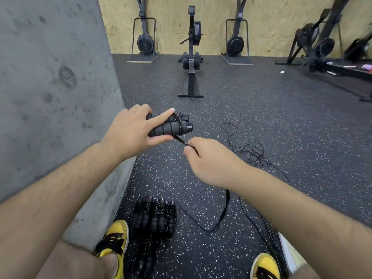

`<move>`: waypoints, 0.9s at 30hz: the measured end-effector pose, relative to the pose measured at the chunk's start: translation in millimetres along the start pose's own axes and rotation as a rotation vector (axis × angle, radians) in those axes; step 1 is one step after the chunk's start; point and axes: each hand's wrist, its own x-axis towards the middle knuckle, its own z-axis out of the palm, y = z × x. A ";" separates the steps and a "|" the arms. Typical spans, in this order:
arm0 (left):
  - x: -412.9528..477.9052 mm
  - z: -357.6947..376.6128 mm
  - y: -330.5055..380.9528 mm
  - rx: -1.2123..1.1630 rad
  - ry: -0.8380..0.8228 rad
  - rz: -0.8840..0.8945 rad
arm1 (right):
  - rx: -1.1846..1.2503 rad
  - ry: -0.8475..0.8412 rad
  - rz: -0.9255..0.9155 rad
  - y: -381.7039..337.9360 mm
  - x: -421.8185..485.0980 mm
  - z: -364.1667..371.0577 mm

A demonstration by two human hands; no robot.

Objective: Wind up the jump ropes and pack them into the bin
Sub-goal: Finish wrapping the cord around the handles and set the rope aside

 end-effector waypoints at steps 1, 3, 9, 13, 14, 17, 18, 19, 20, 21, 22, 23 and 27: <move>-0.8 0.5 -0.3 0.001 0.000 0.009 | -0.083 0.013 -0.016 0.0 -1.2 -5.6; -1.2 1.3 1.8 0.002 -0.007 0.028 | -0.265 0.043 -0.057 1.6 -2.3 -15.7; -3.0 4.5 10.0 -0.026 -0.066 0.084 | -0.540 0.206 -0.227 8.6 1.6 -42.4; -4.0 3.7 17.5 -0.063 -0.095 0.180 | -0.514 0.254 -0.293 26.7 11.6 -50.1; -4.2 3.0 19.7 -0.082 -0.103 0.206 | -0.483 0.249 -0.296 31.6 13.9 -50.8; -4.0 -1.2 26.8 -0.144 -0.123 0.268 | -0.350 0.222 -0.282 43.4 19.8 -51.1; -3.4 -3.1 28.8 -0.161 -0.123 0.284 | -0.303 0.217 -0.279 46.4 21.9 -50.6; -2.7 -5.7 30.8 -0.180 -0.117 0.297 | -0.251 0.208 -0.282 49.5 24.3 -50.2; -2.0 -9.0 32.6 -0.202 -0.106 0.306 | -0.185 0.194 -0.292 52.1 26.4 -49.9; -1.4 -12.3 34.3 -0.224 -0.094 0.313 | -0.109 0.178 -0.307 54.1 28.0 -49.8; -0.9 -15.2 36.3 -0.243 -0.084 0.322 | -0.038 0.165 -0.321 56.2 29.6 -49.8; -0.7 -17.9 38.5 -0.261 -0.082 0.331 | 0.021 0.163 -0.327 58.3 31.3 -49.8; -1.3 -25.8 51.0 -0.353 -0.098 0.315 | 0.201 0.178 -0.274 64.2 34.4 -48.3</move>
